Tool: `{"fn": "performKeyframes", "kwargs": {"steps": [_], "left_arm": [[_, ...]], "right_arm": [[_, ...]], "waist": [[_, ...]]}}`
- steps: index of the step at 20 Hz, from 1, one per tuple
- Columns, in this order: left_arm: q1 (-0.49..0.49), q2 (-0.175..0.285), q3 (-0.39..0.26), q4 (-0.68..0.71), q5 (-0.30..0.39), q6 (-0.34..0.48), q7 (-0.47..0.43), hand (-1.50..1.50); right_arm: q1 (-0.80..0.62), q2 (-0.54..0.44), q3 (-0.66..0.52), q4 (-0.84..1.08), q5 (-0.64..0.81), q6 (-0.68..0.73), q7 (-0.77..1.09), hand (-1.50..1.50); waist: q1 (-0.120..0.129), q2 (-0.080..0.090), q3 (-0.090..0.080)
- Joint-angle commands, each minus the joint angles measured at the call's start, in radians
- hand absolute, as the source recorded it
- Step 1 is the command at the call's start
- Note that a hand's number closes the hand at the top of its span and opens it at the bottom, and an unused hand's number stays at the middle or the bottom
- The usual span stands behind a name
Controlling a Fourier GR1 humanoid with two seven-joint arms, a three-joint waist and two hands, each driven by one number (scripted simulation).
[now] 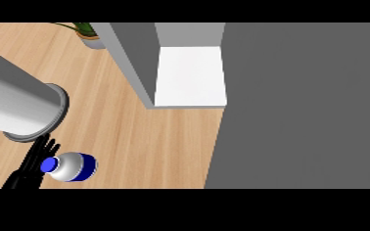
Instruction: Pick up the bottled water, place it into the cabinet and close the cabinet
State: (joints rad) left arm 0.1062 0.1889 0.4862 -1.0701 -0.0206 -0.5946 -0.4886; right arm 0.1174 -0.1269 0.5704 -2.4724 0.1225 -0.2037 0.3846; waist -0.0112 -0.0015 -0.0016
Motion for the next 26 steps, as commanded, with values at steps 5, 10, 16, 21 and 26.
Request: {"fn": "performKeyframes", "kwargs": {"steps": [5,10,16,21,26], "left_arm": [[-0.121,0.040,-0.011,0.275,-0.044,0.035,-0.190,-1.50],[-0.132,0.064,-0.033,0.409,-0.077,0.059,-0.345,-1.50],[-0.294,0.067,-0.019,0.568,-0.047,0.118,-0.374,-1.50],[-0.291,0.037,-0.063,0.587,-0.048,0.082,-0.418,1.50],[-0.322,0.028,-0.116,0.546,-0.063,0.086,-0.420,1.50]], "right_arm": [[-0.028,-0.054,-0.079,-0.140,0.046,-0.001,0.102,-1.50],[0.019,-0.081,-0.058,-0.137,0.035,-0.002,0.078,-1.50],[-0.063,-0.040,-0.036,-0.052,0.068,-0.029,0.063,-1.50],[-0.012,-0.071,-0.001,-0.067,0.071,-0.033,0.039,-1.50],[0.003,-0.091,-0.004,-0.108,0.064,-0.043,0.051,-1.50]], "waist": [[0.001,0.002,0.000],[0.002,0.001,0.000],[-0.001,0.003,-0.001],[-0.006,0.002,-0.001],[-0.005,0.000,0.000]]}}
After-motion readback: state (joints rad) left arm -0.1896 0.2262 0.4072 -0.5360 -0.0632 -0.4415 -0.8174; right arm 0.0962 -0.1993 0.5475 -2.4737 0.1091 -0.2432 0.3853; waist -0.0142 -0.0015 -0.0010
